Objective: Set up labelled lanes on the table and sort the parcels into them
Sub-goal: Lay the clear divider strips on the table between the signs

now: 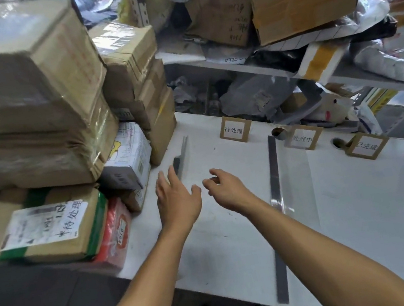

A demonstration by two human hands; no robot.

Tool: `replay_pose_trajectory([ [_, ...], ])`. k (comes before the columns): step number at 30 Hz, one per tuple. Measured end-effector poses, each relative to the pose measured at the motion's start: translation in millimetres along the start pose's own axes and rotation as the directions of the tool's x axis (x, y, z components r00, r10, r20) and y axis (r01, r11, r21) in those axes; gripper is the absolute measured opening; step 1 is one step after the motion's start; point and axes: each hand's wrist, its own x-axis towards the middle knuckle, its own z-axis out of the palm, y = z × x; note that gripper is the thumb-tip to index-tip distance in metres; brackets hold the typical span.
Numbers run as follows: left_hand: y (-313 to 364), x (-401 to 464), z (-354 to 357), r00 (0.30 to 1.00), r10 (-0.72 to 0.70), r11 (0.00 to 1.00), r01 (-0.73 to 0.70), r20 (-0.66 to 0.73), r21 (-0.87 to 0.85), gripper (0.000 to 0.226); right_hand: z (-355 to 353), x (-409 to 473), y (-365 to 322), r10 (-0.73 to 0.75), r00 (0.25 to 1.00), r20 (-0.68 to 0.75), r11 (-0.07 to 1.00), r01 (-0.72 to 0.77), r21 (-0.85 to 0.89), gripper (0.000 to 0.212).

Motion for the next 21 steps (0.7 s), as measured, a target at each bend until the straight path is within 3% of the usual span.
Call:
replay_pose_trajectory([
  [3, -23.3, 1.4, -2.6, 0.942, -0.165, 0.965, 0.215, 0.293, -0.150, 0.079, 28.6, 3.8, -12.4, 0.042, 0.994, 0.103, 0.998, -0.048, 0.052, 0.062],
  [6, -34.9, -3.9, -3.6, 0.911, -0.086, 0.979, 0.154, 0.403, -0.138, 0.058, 51.9, 3.3, -16.7, 0.040, 0.984, 0.173, 0.989, -0.064, 0.136, 0.061],
  [10, -40.8, -3.6, -16.9, 0.946, -0.026, 0.996, 0.052, 0.324, -0.071, 0.050, 70.0, 2.3, -18.7, 0.045, 0.976, 0.212, 0.968, -0.095, 0.232, 0.059],
  [16, -27.0, 0.2, -48.2, 0.980, 0.004, 0.995, 0.015, 0.200, -0.094, 0.049, 72.0, 0.6, -20.9, 0.037, 0.977, 0.210, 0.971, -0.085, 0.225, 0.058],
  [21, 15.5, -2.0, -87.3, 0.988, 0.120, 0.992, -0.116, 0.098, -0.049, 0.055, 57.8, -0.3, -27.0, 0.028, 0.981, 0.190, 0.988, -0.057, 0.147, 0.058],
])
